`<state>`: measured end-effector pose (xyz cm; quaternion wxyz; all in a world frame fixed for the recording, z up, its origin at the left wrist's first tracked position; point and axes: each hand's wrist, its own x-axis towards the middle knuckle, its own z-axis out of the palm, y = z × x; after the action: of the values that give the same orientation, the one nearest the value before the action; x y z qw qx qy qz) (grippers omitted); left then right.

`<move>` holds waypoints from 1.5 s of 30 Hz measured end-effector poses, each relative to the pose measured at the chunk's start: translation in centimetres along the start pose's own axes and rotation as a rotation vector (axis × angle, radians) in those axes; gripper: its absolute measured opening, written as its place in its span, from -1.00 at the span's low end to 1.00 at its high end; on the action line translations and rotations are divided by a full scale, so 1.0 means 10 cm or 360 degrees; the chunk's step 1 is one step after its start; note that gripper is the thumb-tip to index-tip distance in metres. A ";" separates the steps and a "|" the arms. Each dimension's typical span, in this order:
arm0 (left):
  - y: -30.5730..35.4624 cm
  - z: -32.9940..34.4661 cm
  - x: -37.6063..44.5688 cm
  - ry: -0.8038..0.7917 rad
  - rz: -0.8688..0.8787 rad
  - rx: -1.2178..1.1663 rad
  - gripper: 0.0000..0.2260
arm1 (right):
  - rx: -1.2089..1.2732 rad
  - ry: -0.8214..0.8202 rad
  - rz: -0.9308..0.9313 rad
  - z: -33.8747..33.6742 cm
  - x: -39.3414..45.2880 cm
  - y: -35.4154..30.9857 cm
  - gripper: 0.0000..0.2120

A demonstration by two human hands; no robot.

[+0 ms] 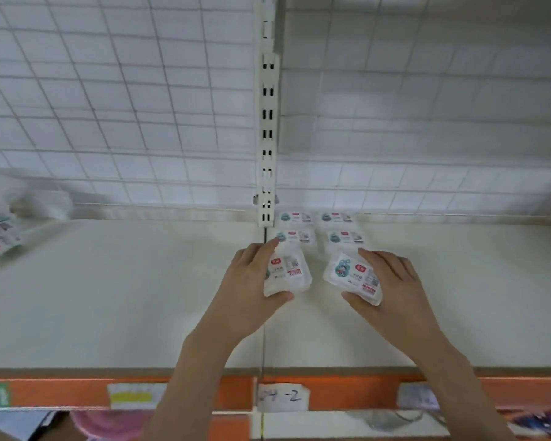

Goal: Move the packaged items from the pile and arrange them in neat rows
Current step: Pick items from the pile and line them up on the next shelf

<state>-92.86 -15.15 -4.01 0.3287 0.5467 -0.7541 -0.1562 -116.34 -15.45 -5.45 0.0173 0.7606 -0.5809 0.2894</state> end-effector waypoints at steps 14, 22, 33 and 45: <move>0.15 0.35 0.26 -0.0318 -0.0304 0.0570 -0.46 | 0.0240 -0.0423 -0.0336 -0.06 0.28 0.55 -0.57; 0.10 0.35 0.46 -0.0453 -0.0344 0.0191 -0.45 | 0.0341 -0.0814 -0.0213 -0.04 0.57 0.63 -0.27; 0.09 0.43 0.57 -0.0514 -0.0339 0.0201 -0.42 | 0.0349 -0.0925 -0.0181 -0.05 0.62 0.68 -0.27; 0.11 0.16 0.47 -0.0562 -0.0247 0.0371 -0.17 | 0.0107 -0.0701 -0.0336 -0.07 0.53 0.10 -0.45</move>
<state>-95.57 -19.37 -3.01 0.1131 0.6015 -0.7686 -0.1862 -116.64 -20.17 -2.74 -0.1051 0.8619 -0.4781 0.1325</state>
